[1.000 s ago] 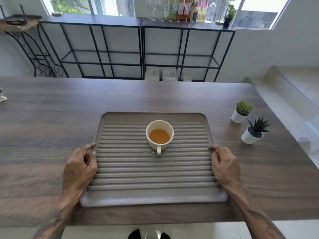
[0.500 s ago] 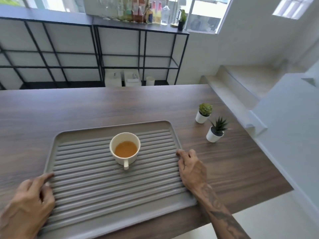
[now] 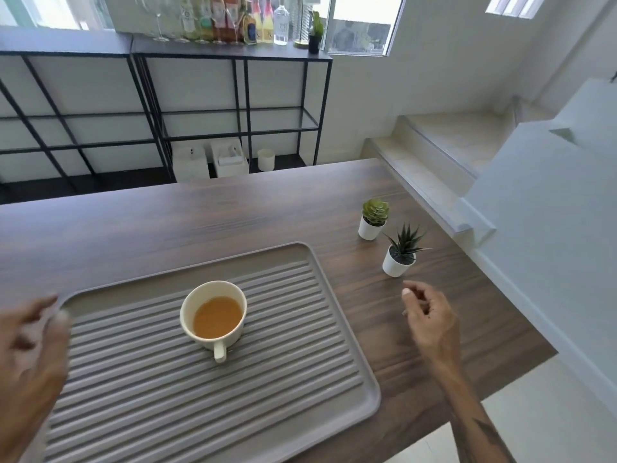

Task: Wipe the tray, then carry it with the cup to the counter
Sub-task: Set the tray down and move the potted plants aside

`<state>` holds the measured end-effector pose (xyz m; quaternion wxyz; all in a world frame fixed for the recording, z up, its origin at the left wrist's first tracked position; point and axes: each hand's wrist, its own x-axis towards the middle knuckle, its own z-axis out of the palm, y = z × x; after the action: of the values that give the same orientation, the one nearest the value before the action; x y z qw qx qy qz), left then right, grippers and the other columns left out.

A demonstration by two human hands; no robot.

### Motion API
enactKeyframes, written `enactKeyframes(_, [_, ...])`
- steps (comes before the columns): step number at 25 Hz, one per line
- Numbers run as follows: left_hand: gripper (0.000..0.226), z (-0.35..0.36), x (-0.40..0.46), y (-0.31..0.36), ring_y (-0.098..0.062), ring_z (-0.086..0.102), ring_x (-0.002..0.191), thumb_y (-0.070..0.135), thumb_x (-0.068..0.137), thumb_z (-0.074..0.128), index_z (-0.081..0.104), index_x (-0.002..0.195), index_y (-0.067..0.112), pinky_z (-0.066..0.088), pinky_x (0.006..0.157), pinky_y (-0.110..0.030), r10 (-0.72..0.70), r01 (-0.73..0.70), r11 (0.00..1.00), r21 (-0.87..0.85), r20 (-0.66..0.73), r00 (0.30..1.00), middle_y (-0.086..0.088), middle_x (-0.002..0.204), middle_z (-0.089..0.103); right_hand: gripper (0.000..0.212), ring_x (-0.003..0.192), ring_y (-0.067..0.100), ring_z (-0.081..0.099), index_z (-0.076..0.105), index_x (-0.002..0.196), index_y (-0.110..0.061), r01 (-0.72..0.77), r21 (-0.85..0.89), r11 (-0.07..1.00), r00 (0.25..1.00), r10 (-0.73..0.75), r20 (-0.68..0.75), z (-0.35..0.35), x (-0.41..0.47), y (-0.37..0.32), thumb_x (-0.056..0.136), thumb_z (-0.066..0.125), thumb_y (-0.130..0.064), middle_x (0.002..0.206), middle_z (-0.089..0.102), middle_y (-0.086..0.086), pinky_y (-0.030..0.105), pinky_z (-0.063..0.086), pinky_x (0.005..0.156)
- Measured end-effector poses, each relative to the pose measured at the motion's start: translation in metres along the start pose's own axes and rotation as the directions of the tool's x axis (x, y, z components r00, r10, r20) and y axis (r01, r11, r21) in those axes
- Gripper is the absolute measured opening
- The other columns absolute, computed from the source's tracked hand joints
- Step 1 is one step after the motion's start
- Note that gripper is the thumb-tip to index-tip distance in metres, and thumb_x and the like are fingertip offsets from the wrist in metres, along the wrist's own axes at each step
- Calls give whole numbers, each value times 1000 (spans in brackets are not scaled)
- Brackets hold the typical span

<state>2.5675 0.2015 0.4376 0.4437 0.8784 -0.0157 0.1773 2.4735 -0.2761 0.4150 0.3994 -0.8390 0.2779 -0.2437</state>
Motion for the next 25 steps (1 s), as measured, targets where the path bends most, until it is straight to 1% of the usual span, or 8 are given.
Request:
enactKeyframes(2, [50,22,24,57,-11,53,85,57,96,44,61,128,22,47,82,-29,119,-118,992,46,-22,993,13,96,51,28,81,18,66,64,116,-20,-57,-17,998,998,56,-28,-5,21,5,89,68,-28,104,63,7,39,57,78])
enactKeyframes(5, [31,95,66,161,-3,59,85,43,91,56,66,118,30,46,72,-15,480,-484,874,-27,187,857,15,95,56,69,86,11,62,45,137,-19,-89,-24,996,995,90,43,-3,53,13,79,78,-36,116,55,4,26,52,75])
enactKeyframes(7, [38,166,84,211,-7,59,90,42,87,61,64,121,25,52,80,-25,427,-442,894,-79,453,782,5,103,61,93,99,17,59,31,147,-20,-89,-2,996,988,89,125,7,69,19,72,84,-36,124,51,2,32,53,85])
enactKeyframes(9, [51,239,93,235,-18,59,103,36,87,69,56,133,18,49,95,-32,244,-385,921,57,685,686,-7,122,61,104,108,20,58,25,149,-21,-93,46,995,980,83,183,20,78,23,67,88,-37,130,50,3,38,54,93])
enactKeyframes(12, [78,323,88,236,-27,51,127,31,81,78,41,145,9,42,103,-32,34,-286,943,171,805,592,-13,143,52,91,109,28,59,41,136,-19,-51,44,998,989,45,138,36,82,33,63,87,-48,122,58,3,45,53,93])
enactKeyframes(15, [86,370,81,220,-27,49,128,27,69,85,42,142,8,41,102,-28,24,-188,976,113,797,604,-13,140,52,72,102,25,56,51,120,-25,-13,23,1000,999,12,43,42,80,40,63,83,-54,98,53,-14,35,51,86])
enactKeyframes(19, [81,393,81,211,-24,56,121,27,65,86,50,136,11,45,104,-37,120,-116,992,-56,729,674,-8,130,60,50,95,23,56,59,104,-23,58,0,998,997,-58,-49,46,80,39,67,83,-48,86,50,-23,29,46,77])
enactKeyframes(25, [58,398,85,204,-19,66,99,24,69,85,62,121,13,54,89,-36,153,-69,987,-148,693,704,-3,112,71,48,94,25,56,61,105,-20,88,-3,996,993,-88,-84,48,83,39,68,85,-40,83,50,-23,35,49,80])
